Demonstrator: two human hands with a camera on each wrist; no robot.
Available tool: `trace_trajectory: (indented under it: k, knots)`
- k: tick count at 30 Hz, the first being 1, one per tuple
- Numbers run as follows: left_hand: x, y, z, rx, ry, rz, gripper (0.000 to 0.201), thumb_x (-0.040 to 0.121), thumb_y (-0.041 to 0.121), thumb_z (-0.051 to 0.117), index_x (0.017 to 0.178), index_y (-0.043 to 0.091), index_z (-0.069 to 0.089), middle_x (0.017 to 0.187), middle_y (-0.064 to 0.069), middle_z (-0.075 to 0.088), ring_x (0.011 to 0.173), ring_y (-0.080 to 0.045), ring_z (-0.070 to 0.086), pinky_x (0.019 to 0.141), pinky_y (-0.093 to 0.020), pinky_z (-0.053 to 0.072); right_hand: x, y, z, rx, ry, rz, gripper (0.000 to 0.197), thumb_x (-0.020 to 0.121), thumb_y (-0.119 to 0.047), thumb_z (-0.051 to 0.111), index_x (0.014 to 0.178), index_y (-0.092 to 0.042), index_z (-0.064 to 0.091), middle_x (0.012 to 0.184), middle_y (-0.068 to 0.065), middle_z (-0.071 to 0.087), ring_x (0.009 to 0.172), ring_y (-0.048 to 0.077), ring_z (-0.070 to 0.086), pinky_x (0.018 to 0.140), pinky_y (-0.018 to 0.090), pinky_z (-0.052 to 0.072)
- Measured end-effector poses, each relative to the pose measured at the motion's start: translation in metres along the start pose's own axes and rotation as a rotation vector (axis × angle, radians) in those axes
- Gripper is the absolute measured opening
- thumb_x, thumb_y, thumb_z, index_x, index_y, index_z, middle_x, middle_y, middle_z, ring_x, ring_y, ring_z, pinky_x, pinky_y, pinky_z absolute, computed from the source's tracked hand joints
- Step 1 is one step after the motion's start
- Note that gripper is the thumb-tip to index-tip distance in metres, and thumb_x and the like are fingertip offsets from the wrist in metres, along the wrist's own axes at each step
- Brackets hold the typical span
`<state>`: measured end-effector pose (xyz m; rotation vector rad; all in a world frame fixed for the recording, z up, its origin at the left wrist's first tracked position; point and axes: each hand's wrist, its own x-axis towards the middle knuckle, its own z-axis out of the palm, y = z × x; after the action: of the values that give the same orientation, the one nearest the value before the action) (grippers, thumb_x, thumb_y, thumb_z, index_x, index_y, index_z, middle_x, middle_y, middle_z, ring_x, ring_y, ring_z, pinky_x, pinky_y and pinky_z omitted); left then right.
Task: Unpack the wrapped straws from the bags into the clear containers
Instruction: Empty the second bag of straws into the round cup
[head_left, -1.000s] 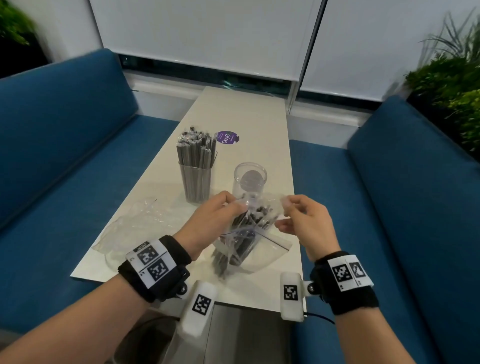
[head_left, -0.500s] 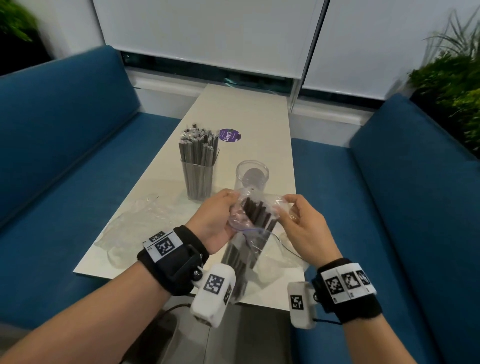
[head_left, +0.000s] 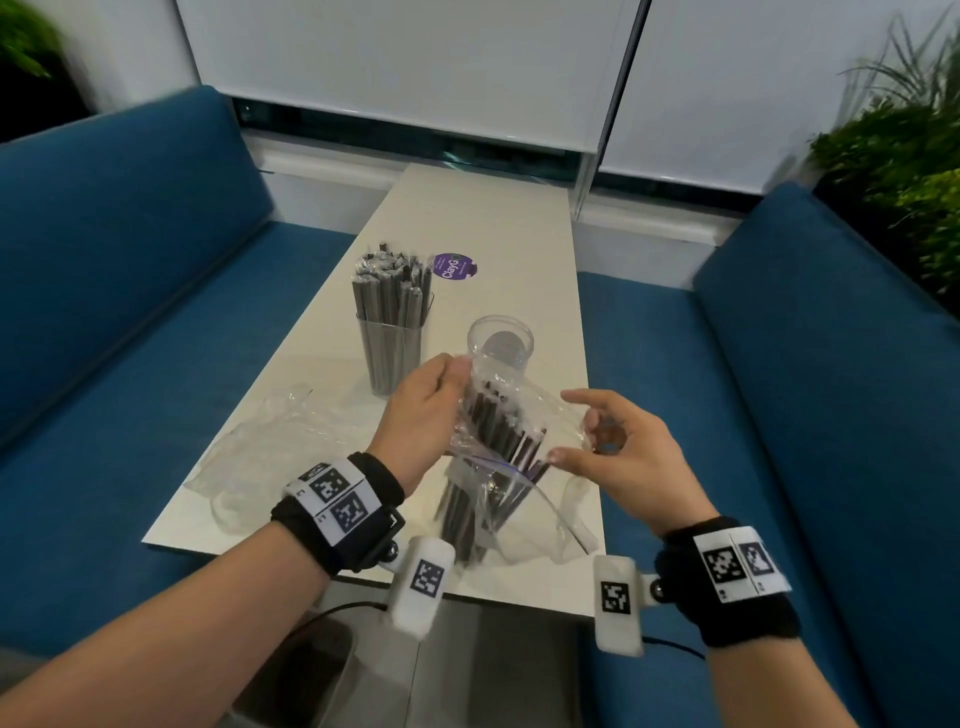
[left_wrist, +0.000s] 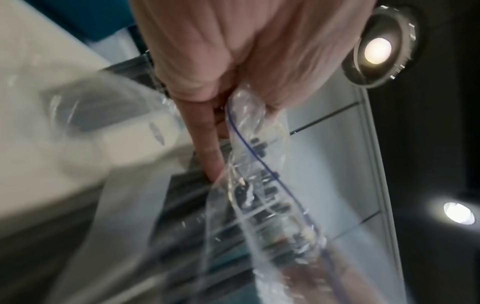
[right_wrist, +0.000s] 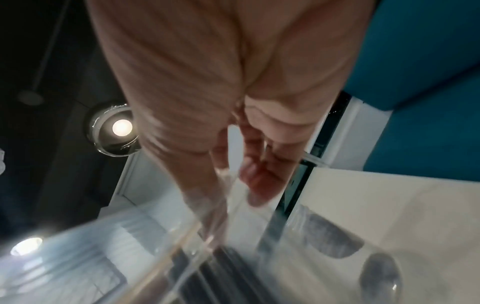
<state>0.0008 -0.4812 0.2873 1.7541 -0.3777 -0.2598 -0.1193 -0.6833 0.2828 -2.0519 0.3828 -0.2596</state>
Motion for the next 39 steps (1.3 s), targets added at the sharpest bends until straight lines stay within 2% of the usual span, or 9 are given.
trace_trajectory:
  k: [5,9,15,21,24,27,32,35,39]
  knots:
    - [0.001,0.001,0.004,-0.381,-0.068,-0.186,0.029,0.11,0.027,0.043,0.092,0.013,0.059,0.089,-0.009,0.057,0.082,-0.02,0.057,0.07,-0.036,0.054,0.001,0.009,-0.008,-0.295,0.052,0.169,0.028,0.08,-0.05,0.083,0.085,-0.028,0.067,0.072,-0.002,0.073,0.067,0.014,0.068,0.067,0.035,0.056]
    - [0.008,0.002,0.003,-0.498,-0.077,-0.281,0.024,0.109,0.019,0.043,0.1,0.007,0.062,0.094,-0.01,0.065,0.087,-0.021,0.061,0.083,-0.04,0.054,0.002,0.009,-0.001,0.162,0.097,0.076,0.006,0.093,-0.016,0.077,0.088,-0.017,0.074,0.08,0.005,0.077,0.062,0.012,0.07,0.067,0.031,0.056]
    - [0.011,-0.003,0.004,-0.529,-0.182,-0.407,0.019,0.097,0.024,0.053,0.083,0.013,0.059,0.077,-0.01,0.058,0.062,-0.018,0.058,0.078,-0.041,0.054,0.007,0.004,0.011,0.691,0.144,0.166,0.03,0.104,0.002,0.052,0.103,-0.018,0.075,0.089,0.006,0.074,0.079,0.017,0.07,0.069,0.028,0.06]
    - [0.007,-0.009,0.014,-0.212,-0.196,-0.205,0.046,0.086,0.06,0.071,0.113,0.023,0.069,0.116,0.002,0.075,0.109,-0.015,0.068,0.102,-0.053,0.054,0.007,0.011,0.028,-0.02,0.368,0.023,0.024,0.109,-0.014,0.038,0.124,-0.023,0.056,0.112,0.0,0.068,0.099,0.018,0.063,0.086,0.031,0.049]
    - [0.008,-0.01,0.011,-0.153,-0.124,-0.135,0.036,0.095,0.058,0.06,0.095,0.025,0.073,0.101,0.009,0.077,0.094,-0.01,0.069,0.088,-0.037,0.053,0.003,0.014,0.021,0.056,0.248,-0.029,0.027,0.102,-0.021,0.062,0.125,-0.03,0.051,0.093,-0.003,0.064,0.081,0.013,0.061,0.074,0.023,0.049]
    - [0.013,-0.01,0.006,-0.162,-0.027,-0.176,0.065,0.094,0.067,0.053,0.078,0.005,0.065,0.078,-0.008,0.061,0.073,-0.02,0.055,0.074,-0.036,0.046,0.004,0.028,0.008,0.078,0.211,0.028,0.02,0.09,-0.024,0.08,0.106,-0.025,0.068,0.085,0.0,0.074,0.077,0.019,0.07,0.072,0.03,0.057]
    - [0.014,-0.012,0.008,-0.166,-0.032,-0.236,0.058,0.09,0.066,0.059,0.076,0.009,0.054,0.073,-0.011,0.041,0.072,-0.024,0.041,0.073,-0.039,0.039,0.007,0.031,0.006,0.295,0.252,0.262,0.016,0.102,-0.015,0.064,0.095,-0.02,0.078,0.086,0.002,0.077,0.067,0.012,0.07,0.065,0.028,0.061]
    - [0.017,-0.017,0.013,-0.216,-0.074,-0.297,0.066,0.088,0.066,0.062,0.078,0.001,0.066,0.068,-0.013,0.054,0.065,-0.022,0.048,0.075,-0.039,0.046,0.017,0.018,0.013,0.769,0.157,0.418,0.024,0.107,-0.01,0.051,0.102,-0.013,0.075,0.078,0.001,0.071,0.06,0.012,0.069,0.06,0.031,0.058]
    - [0.015,-0.017,0.016,-0.265,-0.113,-0.319,0.045,0.103,0.047,0.053,0.079,0.01,0.057,0.05,0.003,0.064,0.054,-0.012,0.065,0.072,-0.037,0.053,0.025,0.017,0.027,0.72,0.205,0.358,0.025,0.108,-0.019,0.048,0.108,-0.018,0.073,0.083,0.009,0.059,0.069,0.02,0.056,0.055,0.029,0.054]
